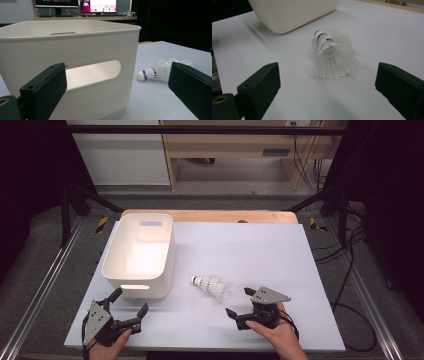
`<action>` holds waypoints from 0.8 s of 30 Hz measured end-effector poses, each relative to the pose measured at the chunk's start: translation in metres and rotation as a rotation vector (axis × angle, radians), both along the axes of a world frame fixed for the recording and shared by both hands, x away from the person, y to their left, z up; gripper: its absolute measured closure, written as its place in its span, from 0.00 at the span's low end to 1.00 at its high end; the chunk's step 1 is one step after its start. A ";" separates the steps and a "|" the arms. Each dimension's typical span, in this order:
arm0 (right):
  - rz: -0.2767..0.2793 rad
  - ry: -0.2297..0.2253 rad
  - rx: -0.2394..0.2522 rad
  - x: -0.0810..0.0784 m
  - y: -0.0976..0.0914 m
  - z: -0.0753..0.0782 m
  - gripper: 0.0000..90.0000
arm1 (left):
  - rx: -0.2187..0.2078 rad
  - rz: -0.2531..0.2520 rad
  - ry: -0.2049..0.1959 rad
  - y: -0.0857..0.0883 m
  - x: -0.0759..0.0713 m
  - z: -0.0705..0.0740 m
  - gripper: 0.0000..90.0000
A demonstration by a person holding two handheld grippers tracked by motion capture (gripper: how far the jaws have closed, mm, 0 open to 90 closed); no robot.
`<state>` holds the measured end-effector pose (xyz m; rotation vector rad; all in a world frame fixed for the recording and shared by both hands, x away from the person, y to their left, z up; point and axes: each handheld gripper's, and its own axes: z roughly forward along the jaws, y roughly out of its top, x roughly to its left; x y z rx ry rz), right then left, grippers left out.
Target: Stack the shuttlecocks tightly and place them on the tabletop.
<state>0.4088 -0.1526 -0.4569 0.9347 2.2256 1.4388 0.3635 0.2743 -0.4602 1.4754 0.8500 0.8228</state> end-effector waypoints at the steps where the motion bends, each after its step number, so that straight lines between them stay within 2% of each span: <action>1: 0.003 0.006 -0.002 0.000 0.002 -0.001 0.07 | 0.000 0.000 0.000 0.000 0.000 0.000 0.02; 7: 0.023 0.035 -0.017 0.005 0.017 -0.004 0.07 | 0.002 0.005 -0.001 0.001 0.000 0.000 0.02; 19: 0.049 0.075 -0.004 0.014 0.034 -0.012 0.07 | 0.002 0.004 -0.001 0.001 0.000 0.001 0.02; 24: 0.036 0.106 -0.004 0.019 0.040 -0.016 0.11 | 0.002 0.002 -0.001 0.001 0.000 0.001 0.02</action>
